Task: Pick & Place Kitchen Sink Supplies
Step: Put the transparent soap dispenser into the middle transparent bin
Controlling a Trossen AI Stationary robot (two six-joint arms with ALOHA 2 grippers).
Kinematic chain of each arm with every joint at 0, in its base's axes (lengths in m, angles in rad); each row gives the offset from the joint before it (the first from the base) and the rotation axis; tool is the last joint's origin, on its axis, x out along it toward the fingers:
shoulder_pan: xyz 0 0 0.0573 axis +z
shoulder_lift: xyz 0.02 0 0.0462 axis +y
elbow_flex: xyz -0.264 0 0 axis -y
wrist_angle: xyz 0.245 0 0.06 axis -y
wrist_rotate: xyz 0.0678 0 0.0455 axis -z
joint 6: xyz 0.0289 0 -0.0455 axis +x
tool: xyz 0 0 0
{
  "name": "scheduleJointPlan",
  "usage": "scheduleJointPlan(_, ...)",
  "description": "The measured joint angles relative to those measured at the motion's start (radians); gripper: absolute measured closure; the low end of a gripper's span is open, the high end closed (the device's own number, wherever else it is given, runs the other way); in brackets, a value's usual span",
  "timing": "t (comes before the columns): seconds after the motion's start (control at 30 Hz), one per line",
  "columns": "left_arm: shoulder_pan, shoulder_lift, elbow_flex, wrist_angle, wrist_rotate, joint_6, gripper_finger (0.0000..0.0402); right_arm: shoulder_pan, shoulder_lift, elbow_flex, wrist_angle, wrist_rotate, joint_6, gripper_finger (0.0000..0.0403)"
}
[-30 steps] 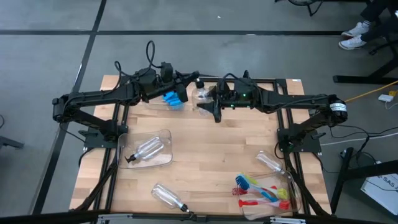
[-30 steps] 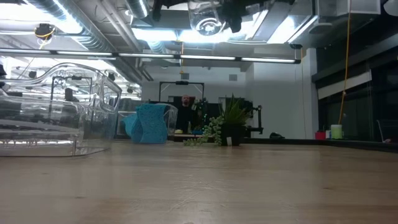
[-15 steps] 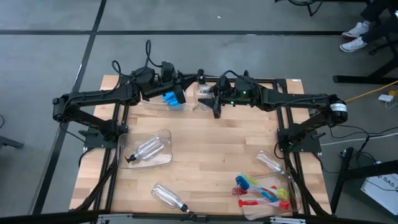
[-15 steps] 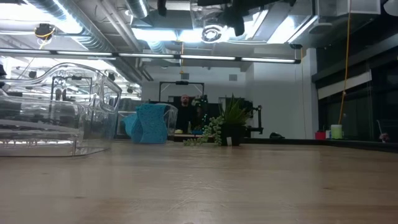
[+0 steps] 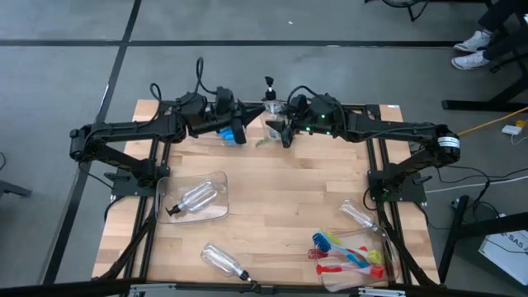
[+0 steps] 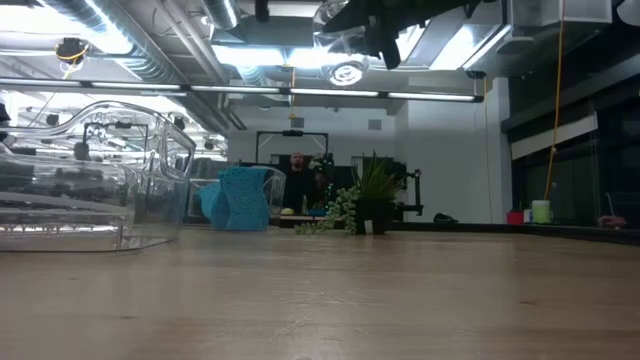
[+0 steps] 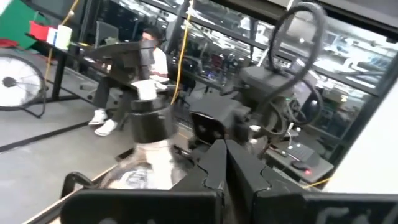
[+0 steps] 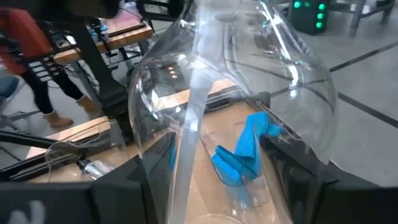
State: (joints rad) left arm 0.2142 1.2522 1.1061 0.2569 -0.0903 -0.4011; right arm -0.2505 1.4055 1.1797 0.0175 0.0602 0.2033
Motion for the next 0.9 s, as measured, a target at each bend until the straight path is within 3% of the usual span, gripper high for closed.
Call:
scheduleJointPlan(0.2,0.012,0.000,0.000,-0.006,-0.018,0.013,0.0400,0.016,0.000,0.000,0.047,-0.104,-0.004,0.0187)
scheduleJointPlan(0.4,0.027,-0.001,0.000,-0.033,-0.031,0.013,0.0400,0.030,0.000,0.000,0.048,-0.098,-0.020,0.0187)
scheduleJointPlan(0.7,0.034,0.000,0.000,-0.106,-0.100,0.038,0.0400,0.036,0.000,0.000,0.085,-0.232,-0.025,0.0187)
scheduleJointPlan(0.9,0.066,0.001,0.000,-0.146,-0.104,0.036,0.0399,0.042,0.000,0.000,0.091,-0.243,-0.024,0.0187)
